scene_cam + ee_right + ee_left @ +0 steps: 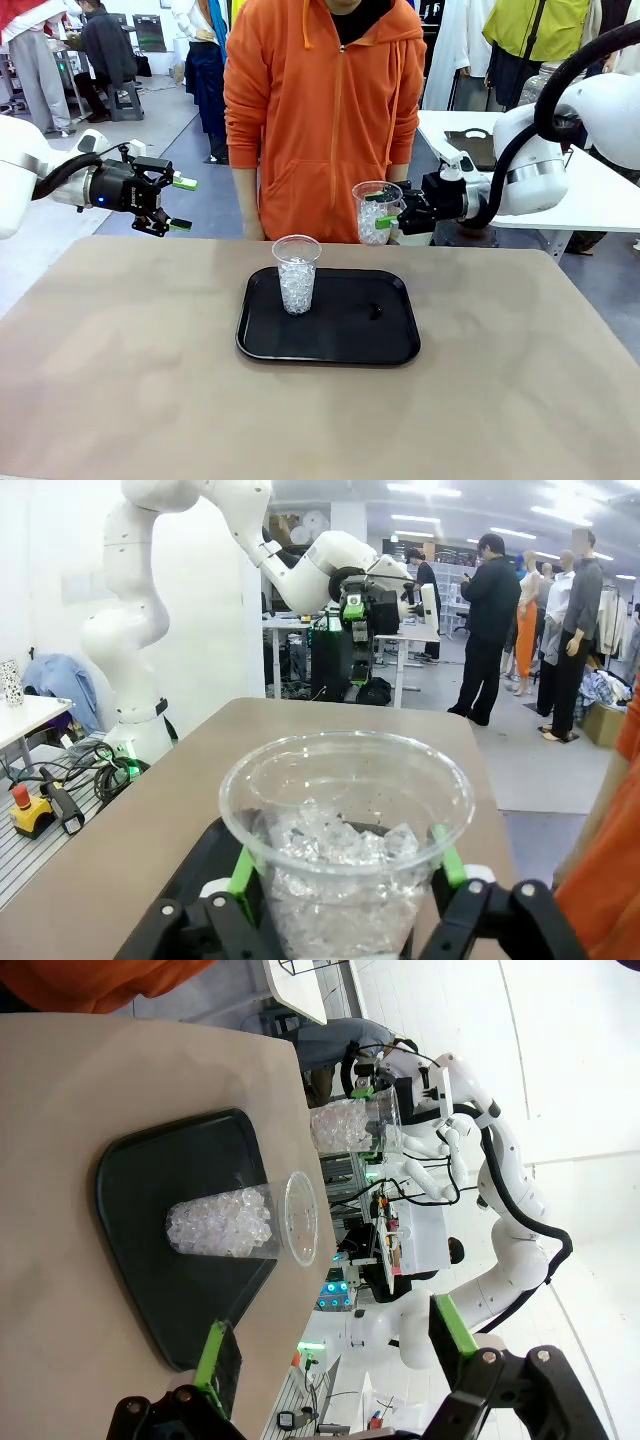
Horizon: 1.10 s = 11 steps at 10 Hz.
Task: Pour the drink into the iced cup.
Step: Pick up the iced cup indicated by the human and present it to them, then open the gripper to release the iced cup you were holding.
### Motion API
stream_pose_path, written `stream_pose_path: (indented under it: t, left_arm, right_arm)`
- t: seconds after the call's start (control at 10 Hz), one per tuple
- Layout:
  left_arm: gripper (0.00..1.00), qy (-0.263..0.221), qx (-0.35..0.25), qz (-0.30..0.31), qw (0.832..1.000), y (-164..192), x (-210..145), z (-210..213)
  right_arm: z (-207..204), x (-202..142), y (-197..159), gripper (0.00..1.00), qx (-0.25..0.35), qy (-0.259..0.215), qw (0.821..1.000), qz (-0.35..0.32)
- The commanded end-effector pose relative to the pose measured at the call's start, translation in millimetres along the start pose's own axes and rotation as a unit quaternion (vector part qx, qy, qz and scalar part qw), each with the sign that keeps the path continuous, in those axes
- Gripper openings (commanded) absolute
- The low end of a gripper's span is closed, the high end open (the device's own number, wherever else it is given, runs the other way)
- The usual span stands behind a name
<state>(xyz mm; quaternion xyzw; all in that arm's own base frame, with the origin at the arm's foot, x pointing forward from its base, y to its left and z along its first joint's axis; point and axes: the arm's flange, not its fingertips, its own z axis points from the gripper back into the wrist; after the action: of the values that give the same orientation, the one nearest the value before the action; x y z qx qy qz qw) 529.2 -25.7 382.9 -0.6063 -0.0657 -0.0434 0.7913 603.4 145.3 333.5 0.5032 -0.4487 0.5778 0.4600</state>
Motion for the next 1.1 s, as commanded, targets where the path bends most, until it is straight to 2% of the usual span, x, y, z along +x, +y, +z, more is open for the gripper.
stream_pose_path:
  t: [0.0, 1.0]
  left_arm:
    - [1.0, -0.001, -0.004, -0.002, 1.0, -1.0, 0.2, 0.9]
    - [1.0, -0.001, -0.004, -0.002, 1.0, -1.0, 0.2, 0.9]
  right_arm:
    - [-0.3, -3.5, 4.6, 0.82, 0.0, 0.0, 1.0, 0.001]
    - [-0.3, -3.5, 4.6, 0.82, 0.0, 0.0, 1.0, 0.001]
